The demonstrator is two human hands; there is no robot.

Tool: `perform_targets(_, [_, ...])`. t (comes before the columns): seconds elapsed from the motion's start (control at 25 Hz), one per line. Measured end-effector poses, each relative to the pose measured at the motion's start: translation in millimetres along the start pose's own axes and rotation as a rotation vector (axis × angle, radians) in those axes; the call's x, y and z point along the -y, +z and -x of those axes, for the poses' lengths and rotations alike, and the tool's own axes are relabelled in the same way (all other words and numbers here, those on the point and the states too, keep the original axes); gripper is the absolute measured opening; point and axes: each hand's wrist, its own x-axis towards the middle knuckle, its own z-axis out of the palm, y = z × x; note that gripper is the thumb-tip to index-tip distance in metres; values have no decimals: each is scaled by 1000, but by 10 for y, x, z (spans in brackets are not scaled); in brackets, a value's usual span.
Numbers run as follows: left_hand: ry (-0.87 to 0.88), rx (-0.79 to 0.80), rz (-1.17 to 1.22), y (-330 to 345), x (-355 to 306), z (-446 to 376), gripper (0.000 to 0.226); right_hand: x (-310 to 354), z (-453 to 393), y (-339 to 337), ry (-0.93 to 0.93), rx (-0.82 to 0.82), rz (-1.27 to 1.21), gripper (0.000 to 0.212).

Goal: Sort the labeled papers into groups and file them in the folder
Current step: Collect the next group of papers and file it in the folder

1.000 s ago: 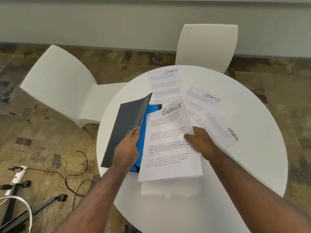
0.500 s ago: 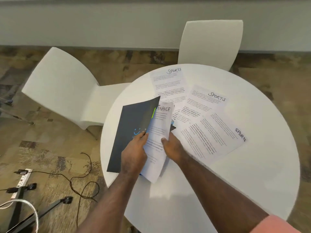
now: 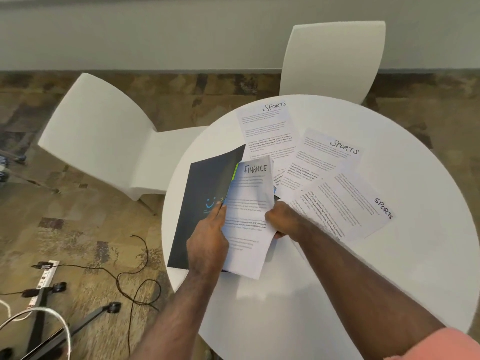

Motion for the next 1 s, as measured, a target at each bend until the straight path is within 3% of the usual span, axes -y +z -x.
perform_targets(0.12, [17,39,-21,17,-38,23,61,-2,-58,-26,4,3,43,34])
perform_targets(0.36, [-2,99,-68,79,-203,69,64,50,-198,359,-117,-115,-102,34])
perform_targets(0.52, [3,93,-18,110,-233,11,61,-151,-130,560,-174,-116,105,61])
perform_targets(0.6, [-31,147,61,180,-233,-28,60,-135,-128,645,-182,-109,230,65])
perform_targets(0.76, [27,112,45,289,-214,103,57,85,-205,680,-73,-129,300,50])
perform_targets(0.84, [46,157,53,294,-186,116,63,149,-218,647,-116,-113,445,38])
perform_targets(0.92, [34,212,-24,351,-150,42,72,154,-207,524,-155,-191,528,35])
perform_targets(1.0, [21,223,-145,342,-209,-12,71,46,-204,282,-153,-315,437,37])
